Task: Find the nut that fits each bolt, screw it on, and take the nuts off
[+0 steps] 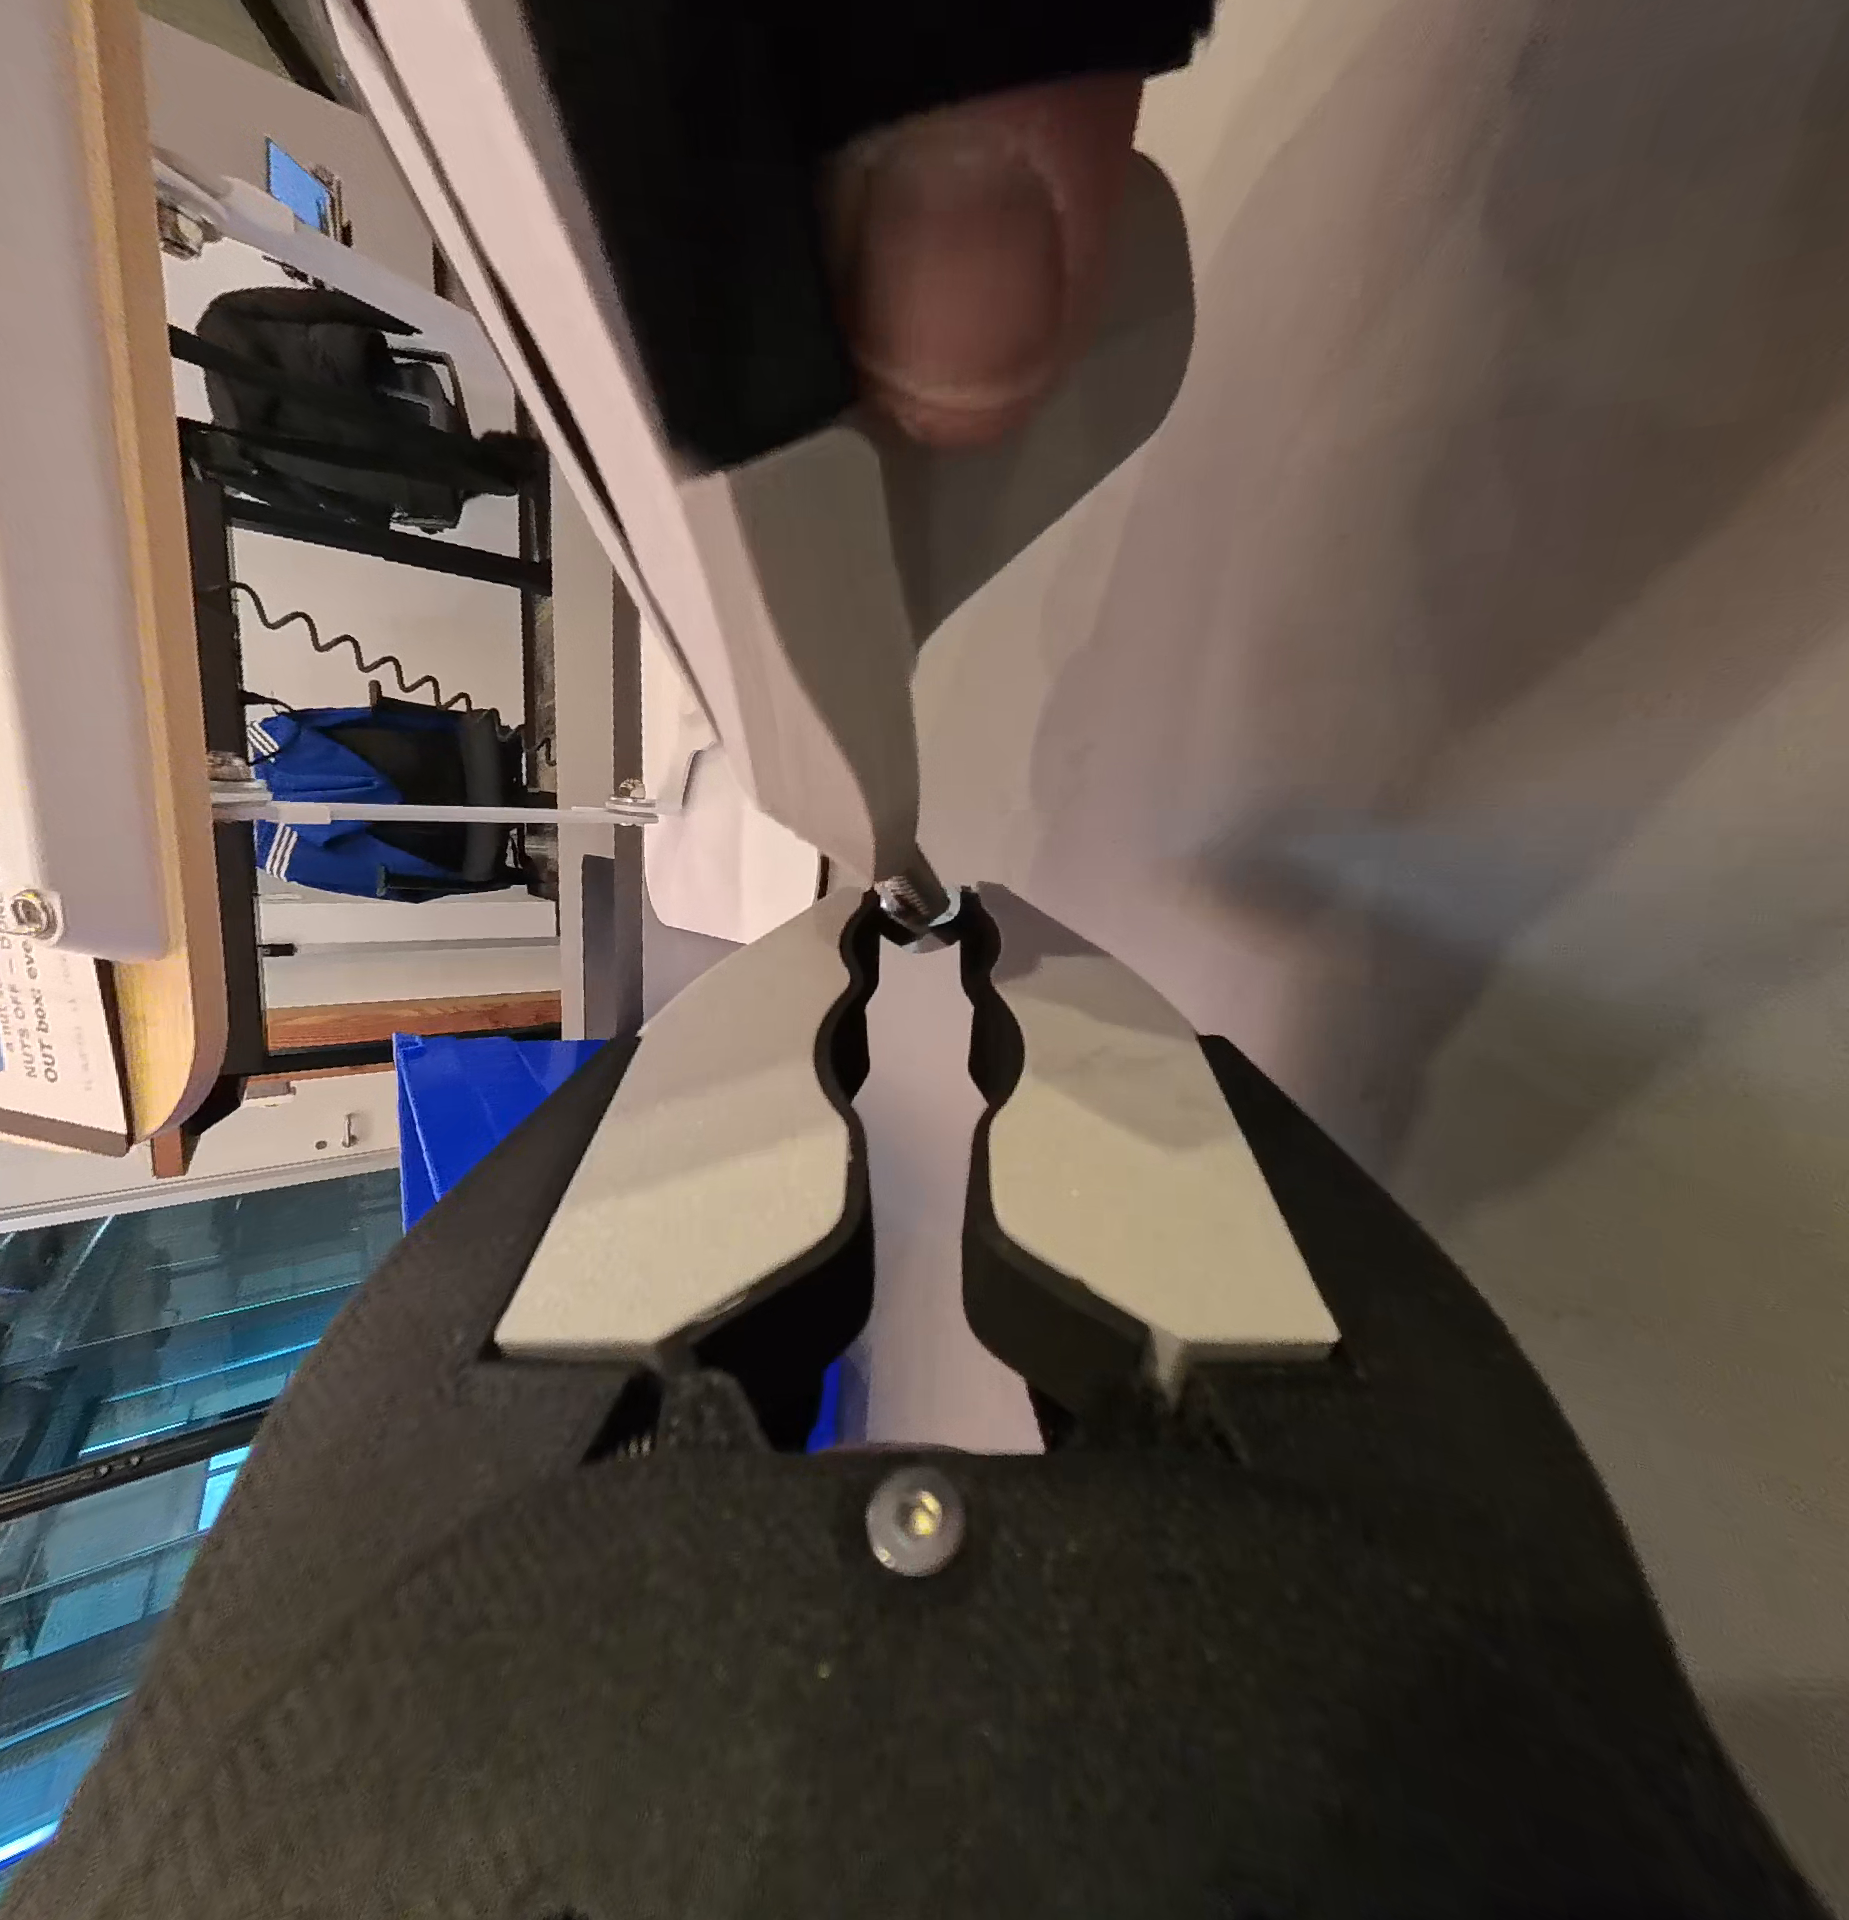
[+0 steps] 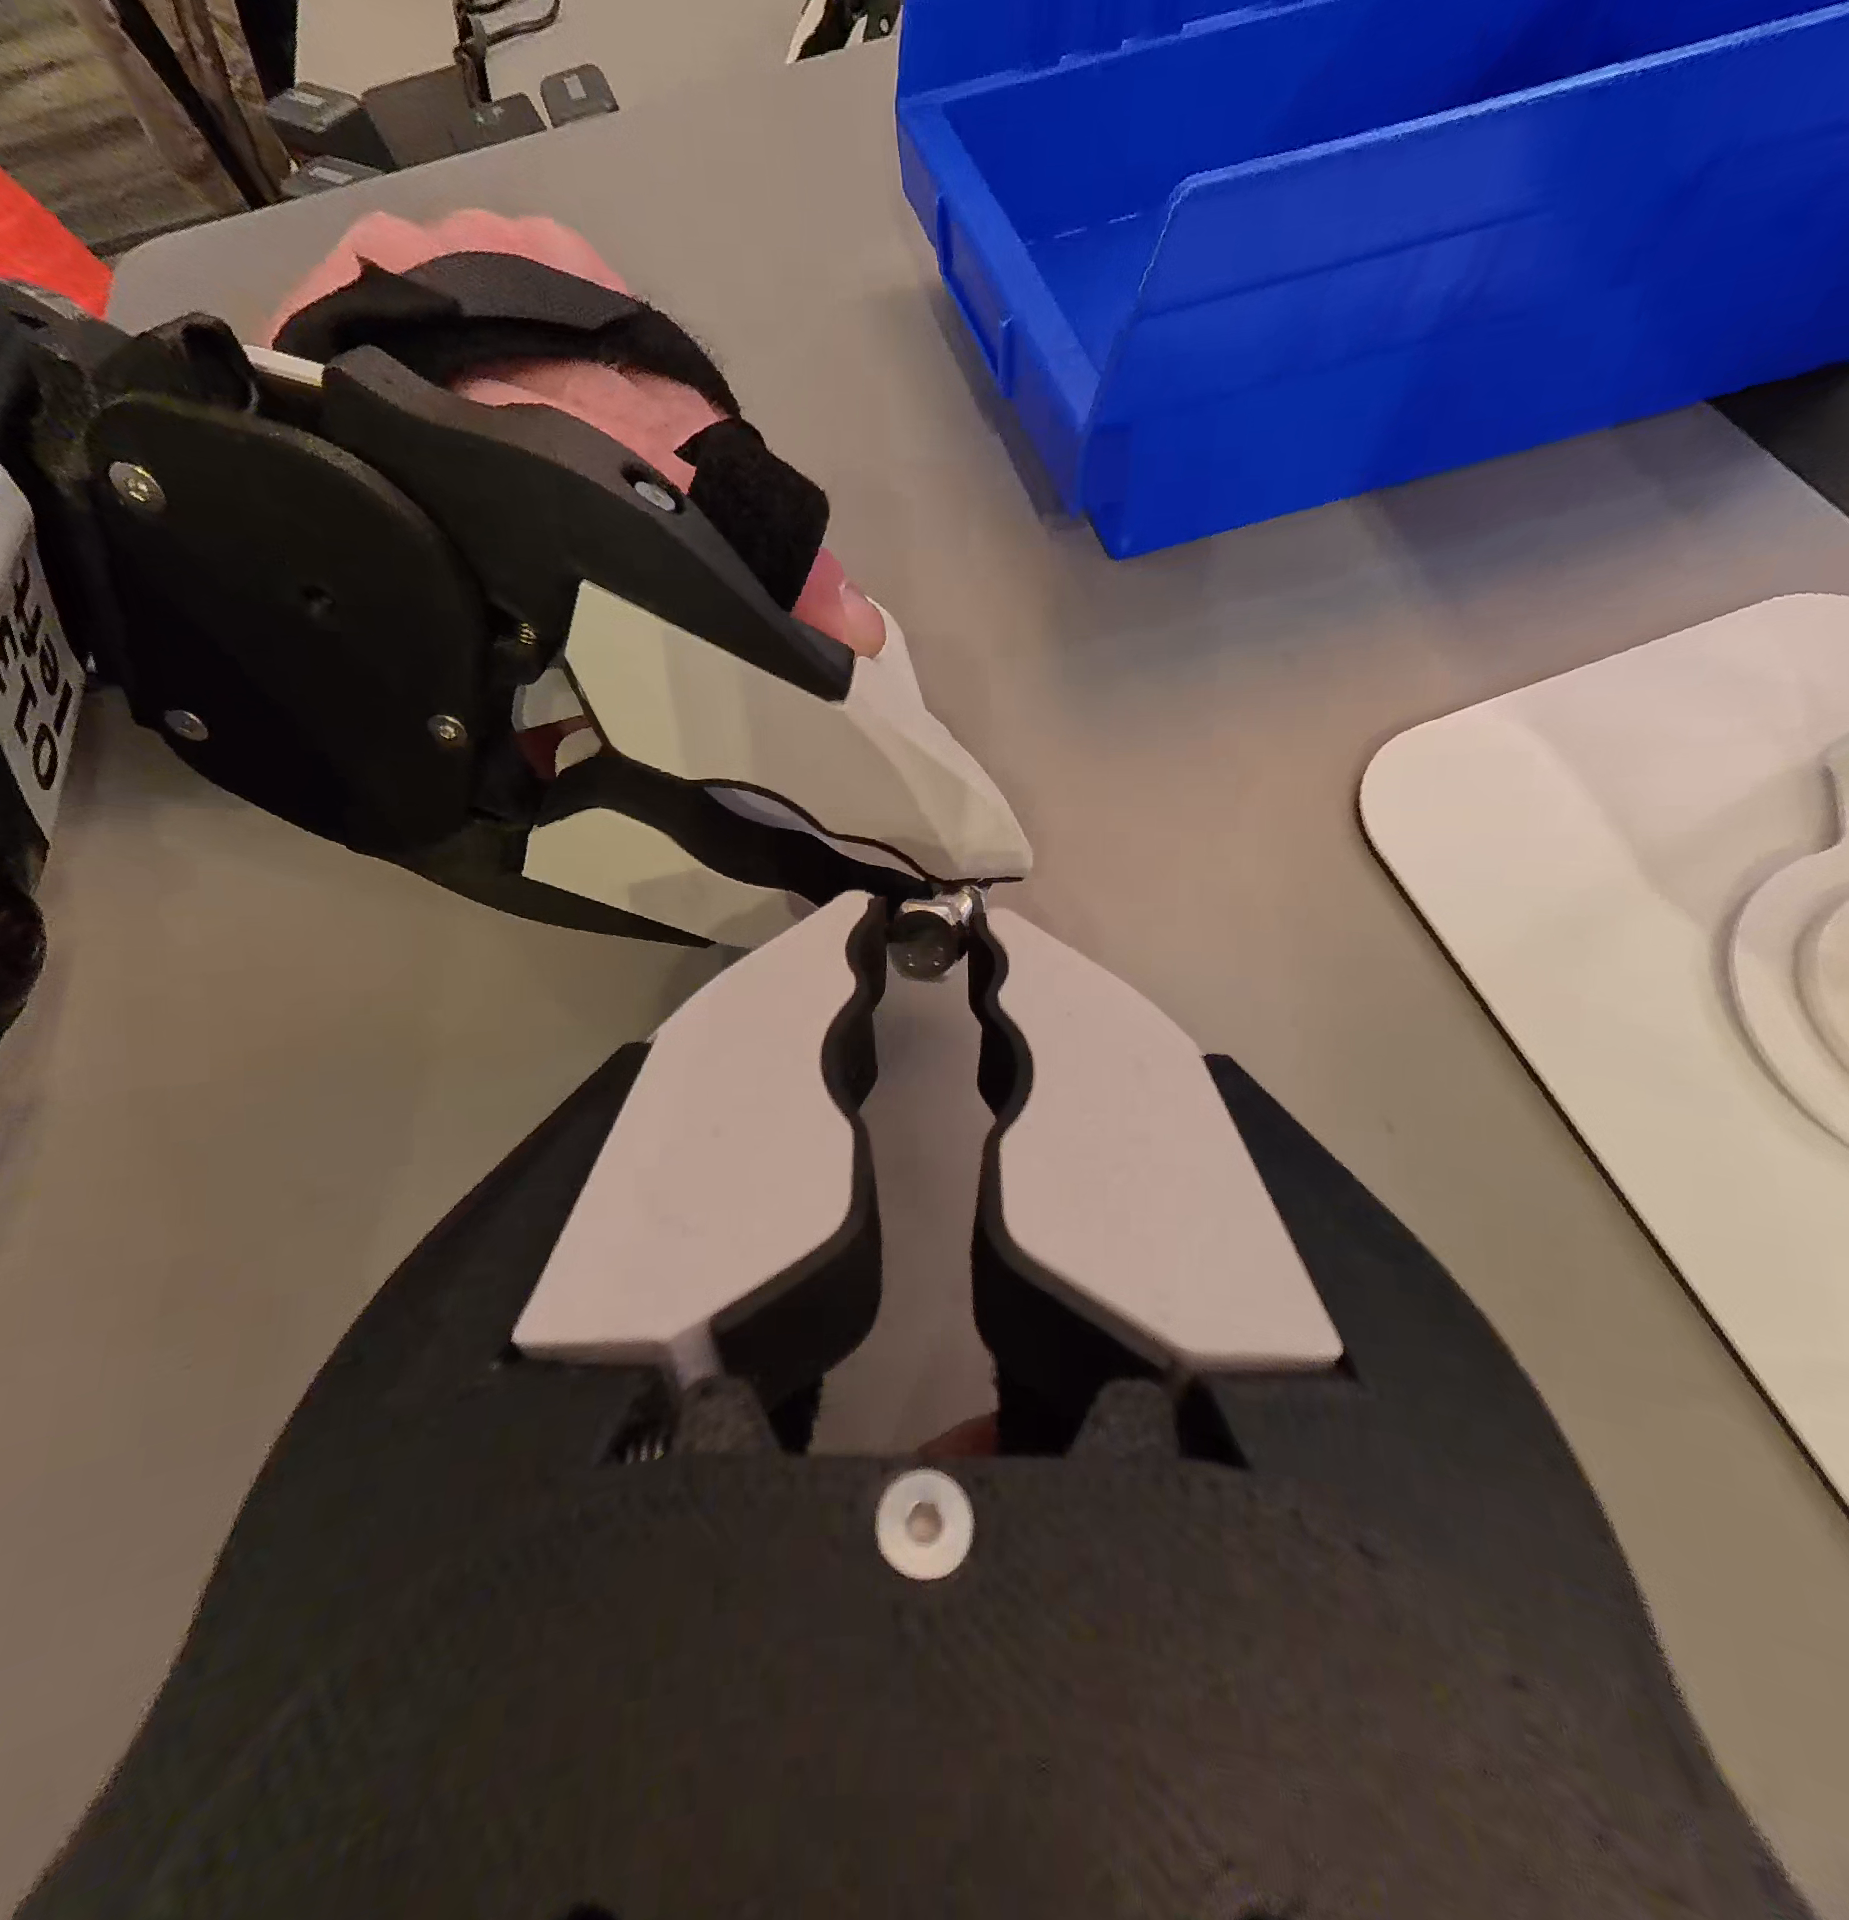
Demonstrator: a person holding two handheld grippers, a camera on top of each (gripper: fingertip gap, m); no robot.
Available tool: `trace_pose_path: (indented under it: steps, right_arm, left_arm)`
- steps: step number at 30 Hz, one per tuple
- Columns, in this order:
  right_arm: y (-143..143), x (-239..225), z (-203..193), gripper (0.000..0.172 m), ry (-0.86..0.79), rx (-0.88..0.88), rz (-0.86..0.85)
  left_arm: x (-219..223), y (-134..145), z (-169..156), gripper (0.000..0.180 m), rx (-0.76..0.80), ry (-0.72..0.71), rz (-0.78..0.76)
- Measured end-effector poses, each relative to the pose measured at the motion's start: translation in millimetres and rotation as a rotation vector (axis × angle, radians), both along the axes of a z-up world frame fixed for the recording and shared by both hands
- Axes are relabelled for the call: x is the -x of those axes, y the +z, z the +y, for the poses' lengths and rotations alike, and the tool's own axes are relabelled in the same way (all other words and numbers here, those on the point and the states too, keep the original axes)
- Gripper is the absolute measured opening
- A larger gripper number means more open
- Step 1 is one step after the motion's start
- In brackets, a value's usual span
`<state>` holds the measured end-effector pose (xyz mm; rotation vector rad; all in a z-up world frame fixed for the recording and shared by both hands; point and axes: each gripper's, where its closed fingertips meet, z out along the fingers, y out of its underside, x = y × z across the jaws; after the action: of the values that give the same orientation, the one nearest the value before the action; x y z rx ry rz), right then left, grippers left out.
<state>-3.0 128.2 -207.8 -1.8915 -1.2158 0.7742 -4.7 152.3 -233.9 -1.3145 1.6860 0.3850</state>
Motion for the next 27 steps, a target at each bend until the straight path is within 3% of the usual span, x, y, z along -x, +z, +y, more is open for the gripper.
trace_pose_path:
  steps: [27]
  right_arm:
    - [0.9, -2.6, -0.1, 0.016, 0.032, -0.131, -0.054]
  left_arm:
    - [0.1, 3.9, 0.0, 0.014, 0.083, 0.014, -0.098]
